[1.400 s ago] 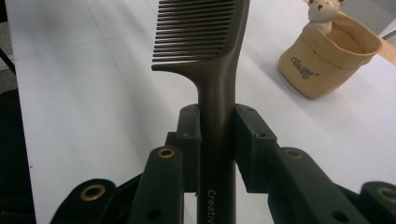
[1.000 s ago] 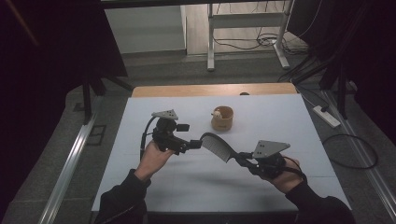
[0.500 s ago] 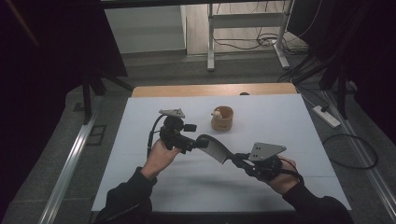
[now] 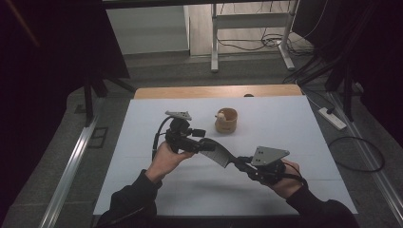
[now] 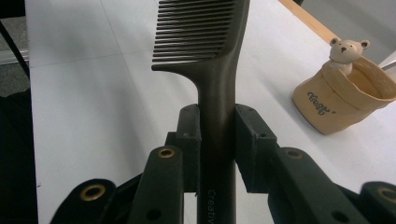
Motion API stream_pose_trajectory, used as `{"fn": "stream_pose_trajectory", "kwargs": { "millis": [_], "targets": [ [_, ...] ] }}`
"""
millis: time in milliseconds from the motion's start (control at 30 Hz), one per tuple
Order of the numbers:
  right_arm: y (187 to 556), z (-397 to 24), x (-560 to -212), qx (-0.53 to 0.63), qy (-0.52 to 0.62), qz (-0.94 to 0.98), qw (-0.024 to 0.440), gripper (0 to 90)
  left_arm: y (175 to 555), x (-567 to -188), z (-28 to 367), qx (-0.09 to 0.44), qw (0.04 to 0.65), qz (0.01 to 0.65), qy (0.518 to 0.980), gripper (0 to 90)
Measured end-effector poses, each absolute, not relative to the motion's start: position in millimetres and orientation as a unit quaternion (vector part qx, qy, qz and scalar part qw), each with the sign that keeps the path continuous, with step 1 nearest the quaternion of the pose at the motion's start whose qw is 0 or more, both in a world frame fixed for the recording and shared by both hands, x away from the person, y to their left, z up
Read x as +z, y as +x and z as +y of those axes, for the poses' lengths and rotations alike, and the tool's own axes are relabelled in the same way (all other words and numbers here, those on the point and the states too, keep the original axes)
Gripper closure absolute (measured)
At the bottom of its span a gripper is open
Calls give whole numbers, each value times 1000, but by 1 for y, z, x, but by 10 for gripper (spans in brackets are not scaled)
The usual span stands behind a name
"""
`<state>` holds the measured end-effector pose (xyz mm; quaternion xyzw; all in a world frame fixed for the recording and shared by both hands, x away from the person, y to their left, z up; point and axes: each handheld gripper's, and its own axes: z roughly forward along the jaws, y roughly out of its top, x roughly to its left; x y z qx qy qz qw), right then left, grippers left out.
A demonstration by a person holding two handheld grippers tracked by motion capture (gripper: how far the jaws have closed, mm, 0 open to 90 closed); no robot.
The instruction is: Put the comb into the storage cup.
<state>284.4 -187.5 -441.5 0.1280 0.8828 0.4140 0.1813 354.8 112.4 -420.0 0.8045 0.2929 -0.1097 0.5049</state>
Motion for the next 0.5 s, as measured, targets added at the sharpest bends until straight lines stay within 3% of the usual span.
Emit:
{"fn": "stream_pose_trajectory", "kwargs": {
  "millis": [100, 133, 167, 233, 500],
  "targets": [
    [284, -187, -442, 413, 128, 883, 183, 726, 355, -420, 115, -124, 512, 295, 797, 318],
    [284, -187, -442, 413, 127, 883, 183, 725, 356, -421, 115, -128, 513, 296, 795, 414],
    [284, -187, -442, 413, 127, 883, 183, 725, 356, -421, 116, -134, 514, 298, 793, 414],
    [284, -187, -442, 413, 126, 883, 184, 726, 357, -421, 117, -146, 516, 301, 788, 542],
    [284, -187, -442, 412, 124, 883, 188, 726, 358, -423, 118, -175, 513, 309, 782, 727]
  ]
}}
